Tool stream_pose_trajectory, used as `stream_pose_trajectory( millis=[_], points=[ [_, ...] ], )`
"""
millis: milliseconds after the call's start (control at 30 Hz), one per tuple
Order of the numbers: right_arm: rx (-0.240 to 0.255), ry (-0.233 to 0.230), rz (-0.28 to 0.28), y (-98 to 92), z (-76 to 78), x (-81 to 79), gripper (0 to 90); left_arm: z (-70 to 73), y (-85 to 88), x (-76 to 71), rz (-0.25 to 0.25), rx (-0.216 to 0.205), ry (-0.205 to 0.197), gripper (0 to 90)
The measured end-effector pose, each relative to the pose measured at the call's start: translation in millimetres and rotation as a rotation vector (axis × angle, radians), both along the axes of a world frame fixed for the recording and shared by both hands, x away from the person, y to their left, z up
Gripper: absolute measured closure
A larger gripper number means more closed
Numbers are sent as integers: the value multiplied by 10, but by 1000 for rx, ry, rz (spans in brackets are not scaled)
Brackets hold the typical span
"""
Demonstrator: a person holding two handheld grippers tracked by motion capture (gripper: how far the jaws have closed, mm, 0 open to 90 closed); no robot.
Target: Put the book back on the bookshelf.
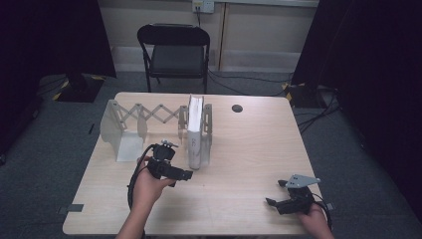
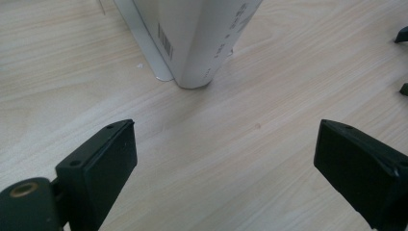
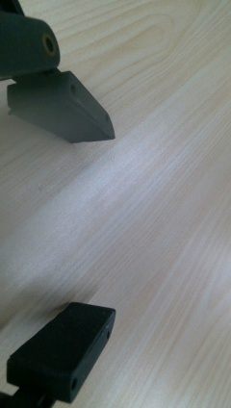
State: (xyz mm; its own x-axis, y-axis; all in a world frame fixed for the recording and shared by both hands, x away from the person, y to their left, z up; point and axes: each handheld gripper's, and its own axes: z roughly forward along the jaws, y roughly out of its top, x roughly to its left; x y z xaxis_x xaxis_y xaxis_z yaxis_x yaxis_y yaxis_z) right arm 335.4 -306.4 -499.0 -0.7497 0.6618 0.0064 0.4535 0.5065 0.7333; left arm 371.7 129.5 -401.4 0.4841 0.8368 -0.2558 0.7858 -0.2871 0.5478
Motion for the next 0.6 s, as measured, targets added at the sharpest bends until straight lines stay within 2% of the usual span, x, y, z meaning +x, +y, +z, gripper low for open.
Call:
stream_pose_trajectory(
  millis=[267, 600],
  points=[
    [-1, 0, 0, -1, 0, 0, 135, -121, 36, -2, -11, -8, 1, 78],
    [0, 0, 1, 0, 0, 1, 135, -313, 69, -27, -16, 1, -3, 79]
  ],
)
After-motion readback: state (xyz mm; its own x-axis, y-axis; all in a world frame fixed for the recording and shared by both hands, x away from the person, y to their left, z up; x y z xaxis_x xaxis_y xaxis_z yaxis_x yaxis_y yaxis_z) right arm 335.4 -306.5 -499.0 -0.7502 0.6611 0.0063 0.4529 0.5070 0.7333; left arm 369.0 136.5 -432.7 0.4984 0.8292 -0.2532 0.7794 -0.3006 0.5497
